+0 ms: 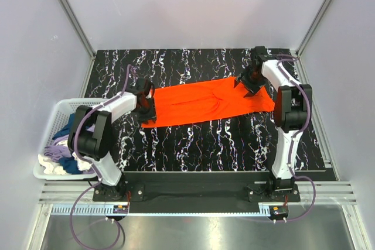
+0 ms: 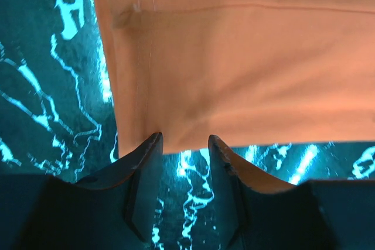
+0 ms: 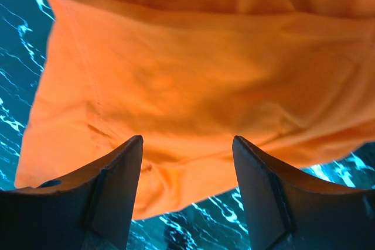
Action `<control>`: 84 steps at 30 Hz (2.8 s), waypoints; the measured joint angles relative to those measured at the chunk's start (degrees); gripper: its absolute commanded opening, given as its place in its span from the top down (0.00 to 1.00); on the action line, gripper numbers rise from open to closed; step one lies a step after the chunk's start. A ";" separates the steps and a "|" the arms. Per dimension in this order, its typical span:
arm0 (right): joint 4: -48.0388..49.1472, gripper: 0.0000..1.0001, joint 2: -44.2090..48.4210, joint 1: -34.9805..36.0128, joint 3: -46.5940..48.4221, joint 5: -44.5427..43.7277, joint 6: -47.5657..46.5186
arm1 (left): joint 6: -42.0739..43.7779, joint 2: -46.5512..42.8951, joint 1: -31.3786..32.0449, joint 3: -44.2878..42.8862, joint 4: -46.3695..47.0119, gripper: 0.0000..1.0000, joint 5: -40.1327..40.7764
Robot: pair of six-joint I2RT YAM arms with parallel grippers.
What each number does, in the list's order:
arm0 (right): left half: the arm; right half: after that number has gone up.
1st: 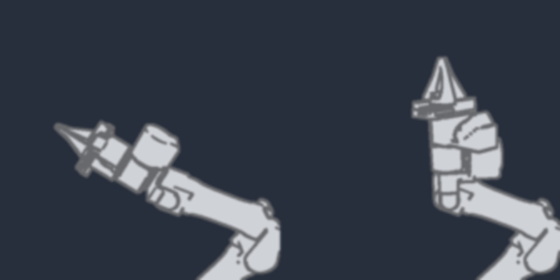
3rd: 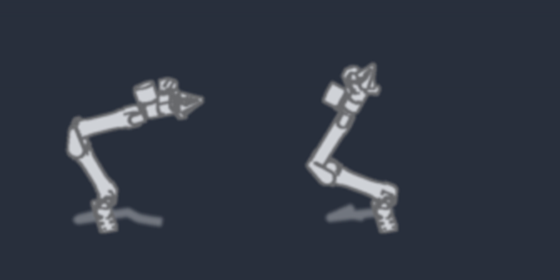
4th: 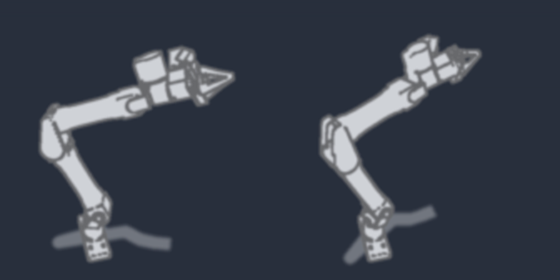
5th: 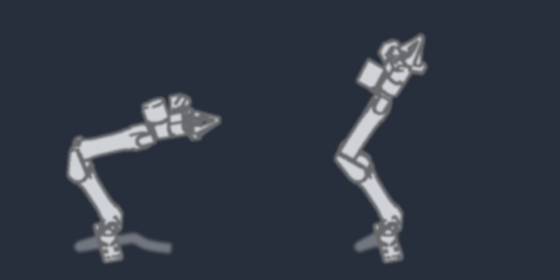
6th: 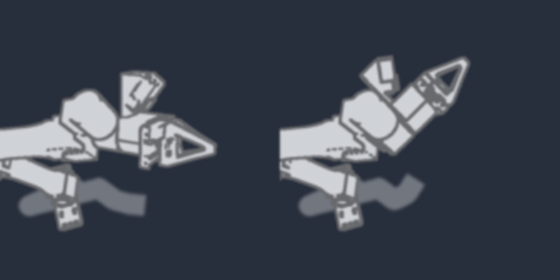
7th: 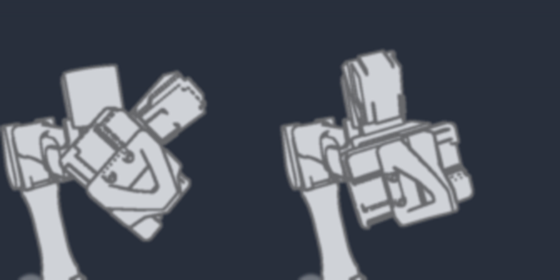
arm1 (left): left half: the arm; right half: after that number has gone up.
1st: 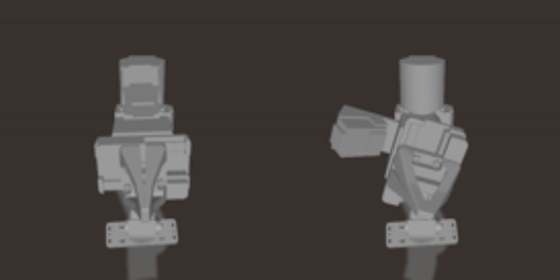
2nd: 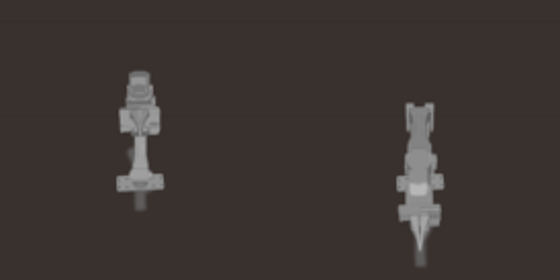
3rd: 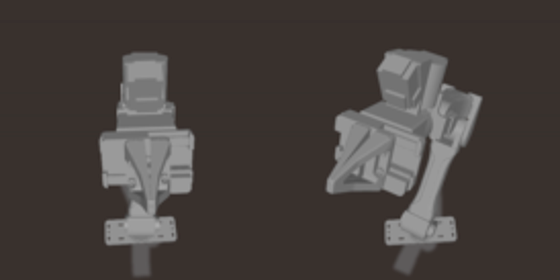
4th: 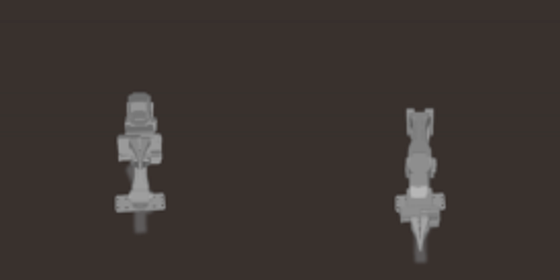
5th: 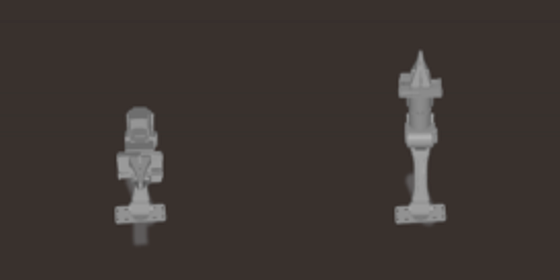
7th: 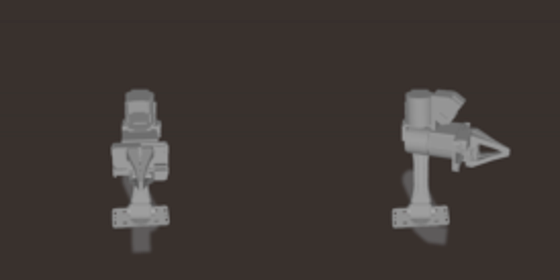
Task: Fold and stack the t-shirts
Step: Fold the tshirt
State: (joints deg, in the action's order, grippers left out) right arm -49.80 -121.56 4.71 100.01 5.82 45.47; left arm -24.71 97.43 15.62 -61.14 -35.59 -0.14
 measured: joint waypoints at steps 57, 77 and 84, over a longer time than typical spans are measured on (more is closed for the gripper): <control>-9.81 0.03 -6.78 10.47 29.18 -6.49 -12.81 | -3.82 -25.94 21.97 -5.70 -10.01 0.19 -2.38; -15.43 0.00 -22.71 11.34 39.56 -10.75 -5.53 | 31.12 9.22 16.83 -14.60 -6.62 0.01 -1.40; -15.21 0.00 -28.57 13.03 42.27 -14.21 -7.52 | 29.53 14.53 15.93 -16.59 -6.88 0.04 -5.55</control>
State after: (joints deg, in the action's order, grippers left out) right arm -65.01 -150.12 17.74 142.28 -8.38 37.95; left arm 4.82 111.96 31.55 -77.73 -42.48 -5.69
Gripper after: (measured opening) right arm 0.994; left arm 0.964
